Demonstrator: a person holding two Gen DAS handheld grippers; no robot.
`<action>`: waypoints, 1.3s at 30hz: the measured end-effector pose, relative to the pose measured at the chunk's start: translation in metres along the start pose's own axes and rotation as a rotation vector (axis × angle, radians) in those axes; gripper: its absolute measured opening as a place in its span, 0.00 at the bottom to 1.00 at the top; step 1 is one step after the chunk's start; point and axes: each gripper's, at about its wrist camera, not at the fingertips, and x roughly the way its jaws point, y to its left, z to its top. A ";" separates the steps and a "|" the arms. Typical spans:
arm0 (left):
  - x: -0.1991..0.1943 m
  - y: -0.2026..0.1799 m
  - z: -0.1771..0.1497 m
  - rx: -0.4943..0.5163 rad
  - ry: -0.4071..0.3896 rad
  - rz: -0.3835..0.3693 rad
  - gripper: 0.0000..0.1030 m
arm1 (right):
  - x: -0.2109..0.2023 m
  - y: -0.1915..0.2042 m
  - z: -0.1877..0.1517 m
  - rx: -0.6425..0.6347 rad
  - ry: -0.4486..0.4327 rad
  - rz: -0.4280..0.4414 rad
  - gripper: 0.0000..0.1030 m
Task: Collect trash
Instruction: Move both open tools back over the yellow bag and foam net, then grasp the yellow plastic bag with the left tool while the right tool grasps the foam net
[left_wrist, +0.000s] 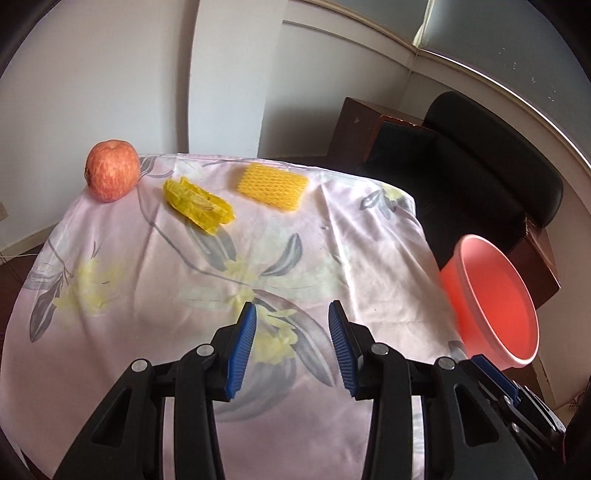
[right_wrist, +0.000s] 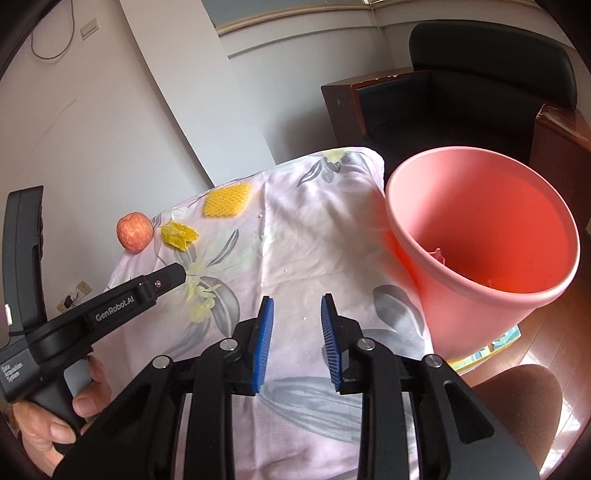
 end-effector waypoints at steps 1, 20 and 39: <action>0.003 0.008 0.005 -0.015 -0.002 0.016 0.39 | 0.003 0.003 0.001 -0.004 0.003 0.007 0.26; 0.097 0.080 0.084 -0.289 0.026 0.120 0.44 | 0.057 0.010 0.032 -0.046 0.075 0.055 0.26; 0.077 0.099 0.065 -0.289 0.011 0.056 0.15 | 0.167 0.065 0.109 -0.118 0.161 0.149 0.26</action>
